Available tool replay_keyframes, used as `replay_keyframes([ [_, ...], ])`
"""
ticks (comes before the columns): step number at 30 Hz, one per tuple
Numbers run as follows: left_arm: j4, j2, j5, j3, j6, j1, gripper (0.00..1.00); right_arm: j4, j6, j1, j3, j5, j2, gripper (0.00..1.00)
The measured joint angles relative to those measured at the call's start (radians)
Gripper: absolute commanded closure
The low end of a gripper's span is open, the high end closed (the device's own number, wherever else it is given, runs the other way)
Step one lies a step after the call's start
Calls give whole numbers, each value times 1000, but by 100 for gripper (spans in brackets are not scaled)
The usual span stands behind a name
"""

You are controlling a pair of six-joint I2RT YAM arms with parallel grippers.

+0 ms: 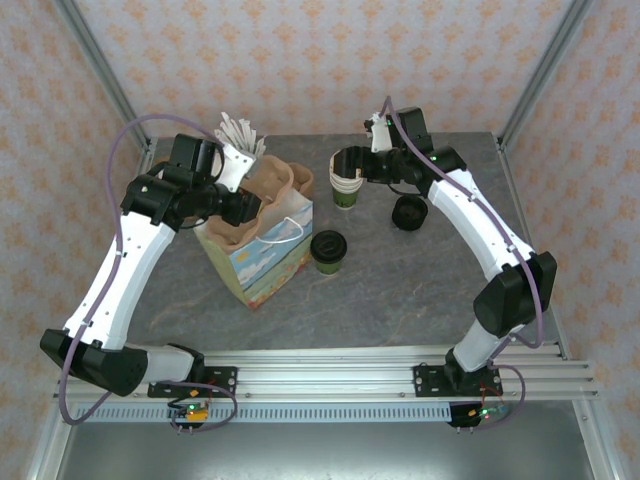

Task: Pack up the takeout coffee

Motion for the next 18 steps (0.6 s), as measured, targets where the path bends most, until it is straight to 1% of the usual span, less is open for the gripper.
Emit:
replay_keyframes([
  [12, 11, 0, -11, 0, -2, 0, 68, 0, 0, 0, -8, 0, 0, 22],
  [18, 29, -16, -26, -46, 1, -6, 68, 0, 0, 0, -8, 0, 0, 22],
])
